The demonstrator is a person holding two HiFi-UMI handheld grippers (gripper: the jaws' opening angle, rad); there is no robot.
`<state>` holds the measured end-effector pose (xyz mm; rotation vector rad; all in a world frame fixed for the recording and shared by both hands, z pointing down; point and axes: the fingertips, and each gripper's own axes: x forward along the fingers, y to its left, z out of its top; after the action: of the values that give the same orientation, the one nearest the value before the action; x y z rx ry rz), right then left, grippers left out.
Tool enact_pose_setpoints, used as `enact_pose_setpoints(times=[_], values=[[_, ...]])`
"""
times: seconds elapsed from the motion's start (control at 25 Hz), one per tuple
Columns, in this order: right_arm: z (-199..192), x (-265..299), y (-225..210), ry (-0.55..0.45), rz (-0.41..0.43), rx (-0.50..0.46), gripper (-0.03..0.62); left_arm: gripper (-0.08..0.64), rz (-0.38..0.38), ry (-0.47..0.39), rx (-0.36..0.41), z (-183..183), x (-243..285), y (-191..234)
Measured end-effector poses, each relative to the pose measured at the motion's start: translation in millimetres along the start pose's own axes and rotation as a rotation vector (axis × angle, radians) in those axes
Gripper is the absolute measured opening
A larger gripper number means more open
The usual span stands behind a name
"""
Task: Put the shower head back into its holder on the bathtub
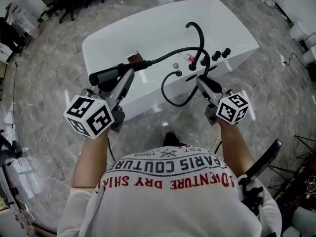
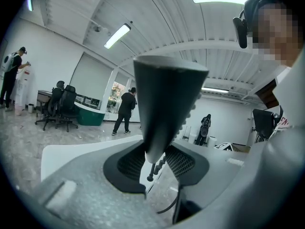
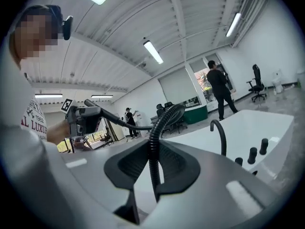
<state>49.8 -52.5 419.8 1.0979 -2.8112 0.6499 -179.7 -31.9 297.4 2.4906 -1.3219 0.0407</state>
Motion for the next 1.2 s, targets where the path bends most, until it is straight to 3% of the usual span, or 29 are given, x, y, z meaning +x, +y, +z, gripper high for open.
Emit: enact_pose_setpoints(times=[0.12,0.32,0.56,1.2], values=[[25.8,3.2,-4.8,-0.031,-0.007,-0.066,0.066,0.137,0.002,0.008,-0.004,-7.7,3.9,0.3],[77.9,10.1,-11.8,-0.109,-0.014,-0.029,0.066,0.137,-0.002,0.006,-0.010,-6.4,16.3,6.8],[138.8,13.7,-8.8,-0.187,-0.007,-0.092,0.064,0.137,-0.001,0.015,-0.016,-5.3,34.5,16.6],[256.3,43.5,-27.8,-0.329,0.123,-0.210,0.063,0.137,0.005,-0.046,0.081,46.2,99.1,24.8]])
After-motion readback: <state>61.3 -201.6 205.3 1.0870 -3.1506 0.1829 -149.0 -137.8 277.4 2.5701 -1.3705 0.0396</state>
